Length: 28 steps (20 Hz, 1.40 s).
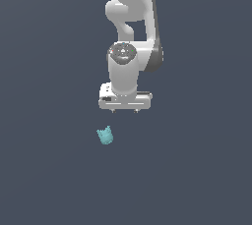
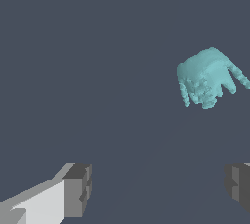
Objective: Pick up the object and move it to a goal position.
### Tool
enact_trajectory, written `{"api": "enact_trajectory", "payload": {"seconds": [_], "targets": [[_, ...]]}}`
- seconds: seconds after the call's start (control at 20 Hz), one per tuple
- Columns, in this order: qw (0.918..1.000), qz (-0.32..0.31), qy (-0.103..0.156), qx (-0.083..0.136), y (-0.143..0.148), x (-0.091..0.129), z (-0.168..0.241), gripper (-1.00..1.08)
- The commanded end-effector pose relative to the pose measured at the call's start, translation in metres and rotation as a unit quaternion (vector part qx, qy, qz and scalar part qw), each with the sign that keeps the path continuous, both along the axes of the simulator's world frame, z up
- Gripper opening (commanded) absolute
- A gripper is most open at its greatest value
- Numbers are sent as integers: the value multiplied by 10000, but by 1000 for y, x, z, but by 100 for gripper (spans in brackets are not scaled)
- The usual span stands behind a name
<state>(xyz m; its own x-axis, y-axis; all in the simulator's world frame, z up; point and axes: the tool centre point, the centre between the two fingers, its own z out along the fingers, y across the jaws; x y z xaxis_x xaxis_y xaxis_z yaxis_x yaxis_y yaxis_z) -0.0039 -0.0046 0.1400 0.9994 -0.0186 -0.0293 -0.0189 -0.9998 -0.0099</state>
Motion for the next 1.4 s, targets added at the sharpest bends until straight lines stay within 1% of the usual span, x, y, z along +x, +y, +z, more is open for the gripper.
{"api": "enact_trajectory", "payload": {"seconds": [0.0,0.15,0.4,0.6,0.95,1.35], "targets": [[10000,0,0,0,0,0,0,100],[10000,62,-13,-7,2,1,2,100],[9994,343,-73,-41,14,4,11,100],[9992,397,-88,-51,18,4,14,100],[9988,483,-88,-48,12,8,10,100],[9961,876,-102,-45,-8,25,-2,100]]}}
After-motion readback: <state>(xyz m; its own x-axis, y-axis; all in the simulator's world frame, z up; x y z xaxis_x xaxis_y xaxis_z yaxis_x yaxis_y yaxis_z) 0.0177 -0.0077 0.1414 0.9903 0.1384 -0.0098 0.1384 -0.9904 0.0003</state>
